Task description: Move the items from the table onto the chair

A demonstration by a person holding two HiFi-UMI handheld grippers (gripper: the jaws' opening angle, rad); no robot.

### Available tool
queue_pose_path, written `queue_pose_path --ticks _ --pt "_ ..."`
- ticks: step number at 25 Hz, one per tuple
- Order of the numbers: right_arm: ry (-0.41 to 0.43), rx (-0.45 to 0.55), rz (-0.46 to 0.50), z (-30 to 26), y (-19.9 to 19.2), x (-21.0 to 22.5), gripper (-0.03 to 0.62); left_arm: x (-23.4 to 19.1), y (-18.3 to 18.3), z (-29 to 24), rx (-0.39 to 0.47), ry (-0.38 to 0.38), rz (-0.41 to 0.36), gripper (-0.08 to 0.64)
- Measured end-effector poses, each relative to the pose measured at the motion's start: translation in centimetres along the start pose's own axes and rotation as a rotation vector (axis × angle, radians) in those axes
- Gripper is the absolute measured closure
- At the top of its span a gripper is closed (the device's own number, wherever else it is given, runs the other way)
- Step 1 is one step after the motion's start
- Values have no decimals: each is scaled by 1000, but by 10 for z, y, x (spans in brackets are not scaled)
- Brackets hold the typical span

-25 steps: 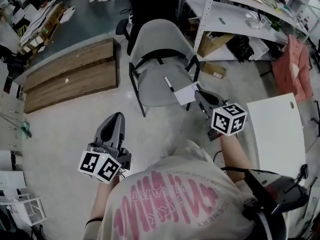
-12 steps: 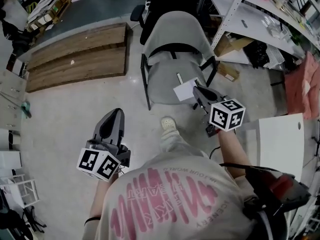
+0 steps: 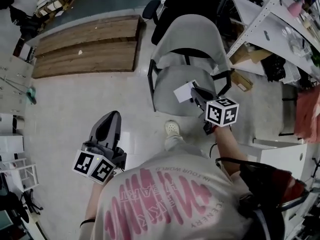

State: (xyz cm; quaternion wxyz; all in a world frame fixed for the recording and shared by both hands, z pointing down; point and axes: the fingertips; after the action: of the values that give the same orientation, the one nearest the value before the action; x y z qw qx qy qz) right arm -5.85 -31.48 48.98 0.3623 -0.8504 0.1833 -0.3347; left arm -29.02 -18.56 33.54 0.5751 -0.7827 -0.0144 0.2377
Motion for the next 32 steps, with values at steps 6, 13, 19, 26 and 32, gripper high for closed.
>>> queue_pose_path --ticks 6,13,19,26,32 --pt "60 -100 -192 -61 -11 45 577 -38 10 -37 12 139 197 551" --pt "57 -247 -371 -120 -38 108 577 -74 27 -62 -54 307 105 551" --pt "23 -326 -581 -167 -76 129 577 -87 10 -71 -143 362 155 551" --pt "-119 -418 -721 -188 -143 159 577 -95 -23 -81 -199 411 245 551" --pt "-365 -529 -720 -162 -180 199 575 -92 -34 -75 -228 440 263 551"
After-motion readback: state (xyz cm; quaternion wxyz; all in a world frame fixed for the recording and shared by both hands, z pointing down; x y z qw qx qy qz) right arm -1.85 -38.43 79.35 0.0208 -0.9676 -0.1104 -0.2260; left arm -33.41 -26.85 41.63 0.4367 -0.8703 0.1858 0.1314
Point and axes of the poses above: the fingertips, and each gripper's own axes: z backward along the fingers, x to its right, y out of its top, and after that the axes turned 4 degrees about -x, right-handed
